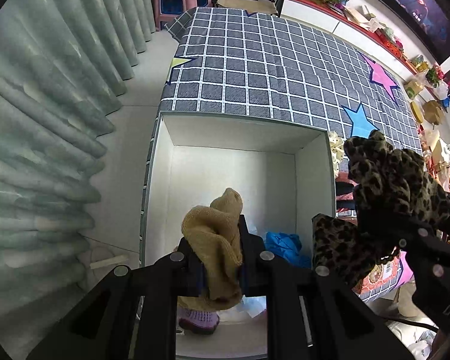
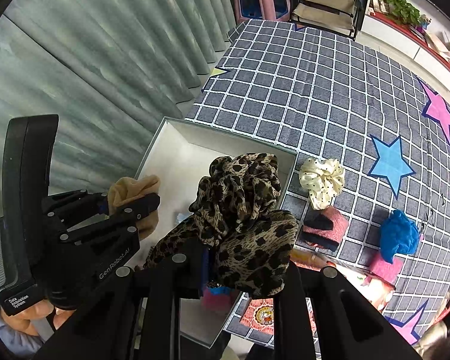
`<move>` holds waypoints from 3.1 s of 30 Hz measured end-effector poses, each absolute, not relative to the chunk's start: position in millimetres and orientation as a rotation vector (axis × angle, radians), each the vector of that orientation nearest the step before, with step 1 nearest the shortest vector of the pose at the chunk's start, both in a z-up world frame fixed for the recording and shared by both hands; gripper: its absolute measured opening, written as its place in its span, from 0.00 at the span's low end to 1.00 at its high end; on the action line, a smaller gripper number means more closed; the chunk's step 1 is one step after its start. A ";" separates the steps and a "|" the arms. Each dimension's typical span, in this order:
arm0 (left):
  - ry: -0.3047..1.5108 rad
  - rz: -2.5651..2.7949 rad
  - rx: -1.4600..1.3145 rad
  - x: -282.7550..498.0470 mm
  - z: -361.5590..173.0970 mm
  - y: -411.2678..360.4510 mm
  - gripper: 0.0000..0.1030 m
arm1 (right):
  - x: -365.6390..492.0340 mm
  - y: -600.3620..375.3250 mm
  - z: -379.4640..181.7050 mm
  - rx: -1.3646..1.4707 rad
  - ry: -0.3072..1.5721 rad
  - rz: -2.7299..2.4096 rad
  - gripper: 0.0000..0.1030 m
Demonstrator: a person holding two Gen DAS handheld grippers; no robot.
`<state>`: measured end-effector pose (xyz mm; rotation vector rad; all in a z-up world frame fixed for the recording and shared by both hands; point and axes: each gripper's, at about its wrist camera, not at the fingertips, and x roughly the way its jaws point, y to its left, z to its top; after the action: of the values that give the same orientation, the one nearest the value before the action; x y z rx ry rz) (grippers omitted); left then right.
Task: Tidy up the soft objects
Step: 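Open the left tool to drop the sock while the right tool drops the leopard fabric into the box, then grasp the cream polka-dot scrunchie with the left tool while the right tool grasps the blue fluffy ball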
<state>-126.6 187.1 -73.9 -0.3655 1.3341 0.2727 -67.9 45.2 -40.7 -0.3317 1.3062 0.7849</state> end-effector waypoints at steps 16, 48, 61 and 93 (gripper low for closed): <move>1.372 0.278 -0.372 -121.2 -88.5 187.6 0.17 | -59.0 53.2 -54.0 -0.352 1.340 0.785 0.19; 1.400 0.254 -0.353 -114.7 -103.7 182.5 0.80 | -43.9 57.0 -74.8 -0.320 1.398 0.787 0.78; 1.293 0.186 -0.427 -83.2 -64.5 166.2 1.00 | 33.6 -92.1 -63.0 -0.159 1.340 0.384 0.91; 1.868 0.194 0.003 118.4 -232.1 15.3 0.92 | 108.9 -203.5 -175.9 0.049 1.545 0.361 0.28</move>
<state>118.4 15.3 -232.1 0.0028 1.8675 0.1941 108.9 -203.5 -175.9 0.0486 1.5448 0.3614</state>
